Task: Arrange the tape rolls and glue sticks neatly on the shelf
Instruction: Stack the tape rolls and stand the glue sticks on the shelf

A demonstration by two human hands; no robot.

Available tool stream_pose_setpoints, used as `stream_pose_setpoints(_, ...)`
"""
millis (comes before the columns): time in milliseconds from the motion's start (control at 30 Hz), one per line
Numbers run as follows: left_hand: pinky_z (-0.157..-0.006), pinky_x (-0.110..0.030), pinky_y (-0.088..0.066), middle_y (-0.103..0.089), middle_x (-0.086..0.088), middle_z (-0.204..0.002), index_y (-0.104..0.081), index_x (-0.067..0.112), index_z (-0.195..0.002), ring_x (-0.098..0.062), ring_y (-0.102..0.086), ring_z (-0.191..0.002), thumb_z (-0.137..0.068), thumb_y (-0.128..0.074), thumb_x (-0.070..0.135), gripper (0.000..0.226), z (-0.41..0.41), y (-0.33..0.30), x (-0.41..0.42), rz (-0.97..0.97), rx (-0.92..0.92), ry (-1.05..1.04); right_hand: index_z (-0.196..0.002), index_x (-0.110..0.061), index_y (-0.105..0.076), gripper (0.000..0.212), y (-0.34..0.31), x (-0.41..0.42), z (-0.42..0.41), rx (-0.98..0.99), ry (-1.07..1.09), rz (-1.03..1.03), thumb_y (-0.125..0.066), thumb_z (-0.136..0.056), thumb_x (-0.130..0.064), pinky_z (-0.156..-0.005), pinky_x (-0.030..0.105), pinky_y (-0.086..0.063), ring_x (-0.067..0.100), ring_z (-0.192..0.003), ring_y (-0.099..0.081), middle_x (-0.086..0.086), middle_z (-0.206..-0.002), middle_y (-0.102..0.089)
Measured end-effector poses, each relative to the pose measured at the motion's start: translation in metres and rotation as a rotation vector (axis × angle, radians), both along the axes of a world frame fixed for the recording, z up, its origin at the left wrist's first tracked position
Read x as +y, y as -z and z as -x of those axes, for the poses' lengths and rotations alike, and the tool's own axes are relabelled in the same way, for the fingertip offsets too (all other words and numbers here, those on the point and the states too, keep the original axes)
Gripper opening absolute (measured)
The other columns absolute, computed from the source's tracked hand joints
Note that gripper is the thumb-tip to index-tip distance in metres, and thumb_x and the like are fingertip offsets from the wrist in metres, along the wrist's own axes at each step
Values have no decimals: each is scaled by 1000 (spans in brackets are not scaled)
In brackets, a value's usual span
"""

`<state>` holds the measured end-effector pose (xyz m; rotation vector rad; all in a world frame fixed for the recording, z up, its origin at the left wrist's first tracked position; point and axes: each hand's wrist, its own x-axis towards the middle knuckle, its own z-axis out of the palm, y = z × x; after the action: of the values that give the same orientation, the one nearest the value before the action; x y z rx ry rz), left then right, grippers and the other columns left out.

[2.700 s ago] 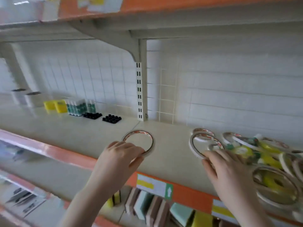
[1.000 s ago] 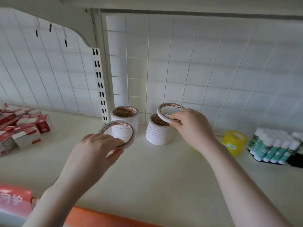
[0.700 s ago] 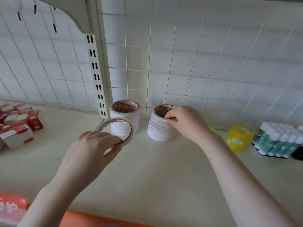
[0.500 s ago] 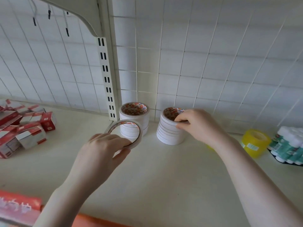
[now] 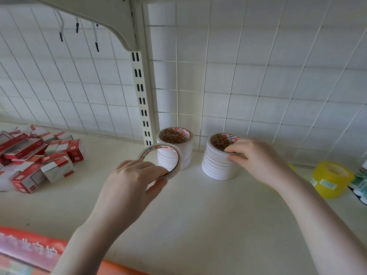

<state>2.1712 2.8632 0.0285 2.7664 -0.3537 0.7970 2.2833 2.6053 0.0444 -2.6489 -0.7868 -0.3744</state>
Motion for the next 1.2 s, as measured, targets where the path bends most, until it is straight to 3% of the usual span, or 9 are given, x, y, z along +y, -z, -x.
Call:
stream_pose_setpoints(167,-59,-30,-49,-62,9,-64,-69,22,-75,-17,-58,-59,-81,-44,38,31,-1,-14,1,-27,-48,29,-113,-15,-68,28,1,1,6,-111,5,-72,-67,-85,-18,-88,26,-38,20,-110,-53,0,-113,-63)
stream_pose_setpoints(333,-59,-34,-50,-63,6,-64,-70,20,-77,-21,-60,-61,-79,-53,30,19,-13,-38,2,-40,-74,53,-84,-11,-69,6,-7,-1,20,-321,60,-154,-68,-80,-8,-66,33,-47,27,-76,-59,3,-80,-63)
stream_pose_setpoints(433,-61,-34,-47,-64,2,-69,-70,21,-82,-25,-60,-68,-84,-57,28,15,-28,-49,1,-31,-32,26,-75,-10,-65,10,-2,-2,35,-388,103,-180,-70,-76,-2,-54,34,-48,27,-61,-55,2,-66,-59)
stream_pose_setpoints(567,-67,-31,-44,-66,4,-84,-69,32,-97,-23,-58,-82,-91,-56,30,14,-58,-54,-2,-62,84,-26,-69,-13,-60,17,14,-1,51,-347,147,-174,-72,-71,-1,-45,31,-42,25,-53,-49,-1,-58,-54)
stream_pose_setpoints(767,-74,-37,-49,-67,3,-91,-70,31,-97,-24,-59,-87,-87,-57,34,17,-93,-47,-2,-75,241,-53,-64,-14,-59,22,38,2,56,-262,111,-125,-77,-66,-3,-38,30,-40,24,-47,-46,-2,-51,-49)
stream_pose_setpoints(1200,-77,-36,-51,-63,13,-79,-71,28,-90,-12,-57,-81,-84,-63,29,9,-106,-38,-4,-16,324,43,-56,-23,-52,30,54,1,55,-141,119,56,-80,-58,-11,-35,26,-32,16,-40,-46,-4,-47,-49)
